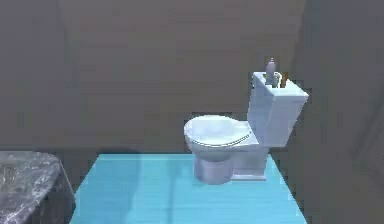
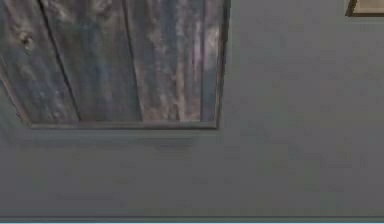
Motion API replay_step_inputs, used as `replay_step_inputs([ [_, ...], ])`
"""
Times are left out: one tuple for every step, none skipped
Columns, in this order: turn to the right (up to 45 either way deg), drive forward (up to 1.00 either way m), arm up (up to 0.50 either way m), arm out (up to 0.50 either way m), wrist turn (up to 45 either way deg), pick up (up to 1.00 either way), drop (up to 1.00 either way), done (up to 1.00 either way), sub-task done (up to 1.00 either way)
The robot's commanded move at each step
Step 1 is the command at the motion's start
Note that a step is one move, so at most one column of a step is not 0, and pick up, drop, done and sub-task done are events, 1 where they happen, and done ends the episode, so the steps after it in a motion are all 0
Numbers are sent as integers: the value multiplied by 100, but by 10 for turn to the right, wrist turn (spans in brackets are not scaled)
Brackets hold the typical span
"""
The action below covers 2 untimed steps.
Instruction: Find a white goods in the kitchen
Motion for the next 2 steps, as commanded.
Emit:
replay_step_inputs([
  [450,0,0,0,0,0,0,0,0],
  [450,0,0,0,0,0,0,0,0],
])
